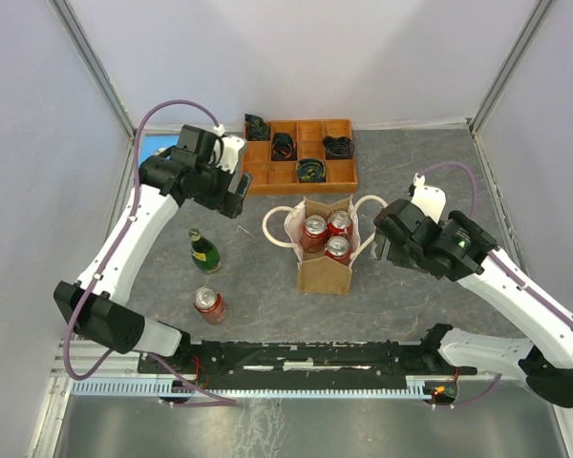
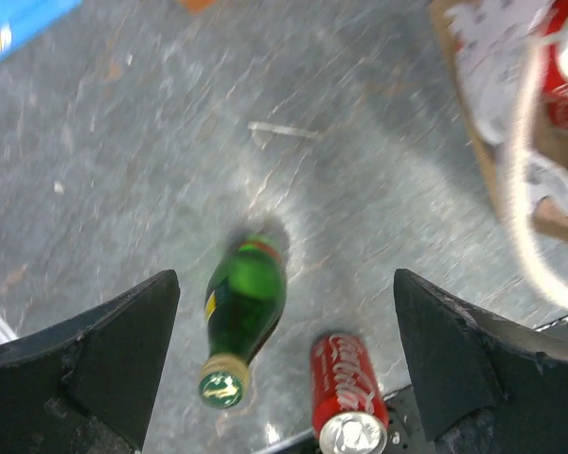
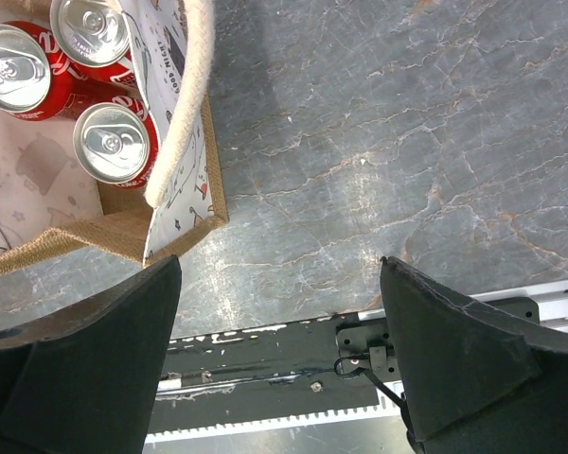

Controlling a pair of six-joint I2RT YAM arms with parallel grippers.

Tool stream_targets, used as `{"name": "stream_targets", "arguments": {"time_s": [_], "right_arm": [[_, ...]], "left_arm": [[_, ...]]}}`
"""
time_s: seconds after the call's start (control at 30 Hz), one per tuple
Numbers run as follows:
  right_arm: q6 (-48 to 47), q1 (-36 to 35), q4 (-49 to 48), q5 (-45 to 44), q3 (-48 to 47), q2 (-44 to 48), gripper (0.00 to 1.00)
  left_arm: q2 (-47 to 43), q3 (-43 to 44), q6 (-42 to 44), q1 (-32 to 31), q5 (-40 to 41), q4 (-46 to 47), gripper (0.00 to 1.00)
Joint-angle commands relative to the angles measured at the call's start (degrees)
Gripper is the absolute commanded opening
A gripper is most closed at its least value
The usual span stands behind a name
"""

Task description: Place the beverage into the canvas bag

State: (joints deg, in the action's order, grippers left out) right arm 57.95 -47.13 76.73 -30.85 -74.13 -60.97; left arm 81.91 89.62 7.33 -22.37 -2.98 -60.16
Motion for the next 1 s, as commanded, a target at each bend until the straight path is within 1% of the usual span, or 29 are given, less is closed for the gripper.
{"name": "stream_targets", "arguments": {"time_s": [0.0,0.07,0.17,0.33,0.6,0.73,0.97], "right_arm": [[-1.2,0.0,-2.2,0.2,0.2,0.1,0.94],[-1.2,0.0,-2.5,0.4,1.0,0.4,0.94],[-1.2,0.0,-3.2,1.1,1.7,0.5,0.94],[-2.0,0.0,-3.6,2.3,1.2,-0.9,0.94],[-3.0,0.0,-4.0,4.1,-0.1,-3.3,0.94],[-3.2,0.0,-3.0,3.8,-0.7,-3.6,0.94],[-2.9,0.0,-2.2,3.7,-0.6,-3.2,0.94]], "left_arm": [[-5.1,-4.2,5.0,6.6,1.4,-2.5,1.0],[-9.8,-10.3,6.0,8.9,0.3,2.9,0.99],[-18.6,-19.5,6.2,9.5,-0.4,11.1,0.99],[-27.9,-28.6,3.2,9.6,-0.7,18.1,0.99],[-43.0,-46.9,-2.7,9.6,1.7,37.2,0.99],[-47.3,-54.2,-5.8,9.6,2.4,45.3,1.0],[-47.4,-60.5,-9.0,9.6,5.5,54.0,0.91]]}}
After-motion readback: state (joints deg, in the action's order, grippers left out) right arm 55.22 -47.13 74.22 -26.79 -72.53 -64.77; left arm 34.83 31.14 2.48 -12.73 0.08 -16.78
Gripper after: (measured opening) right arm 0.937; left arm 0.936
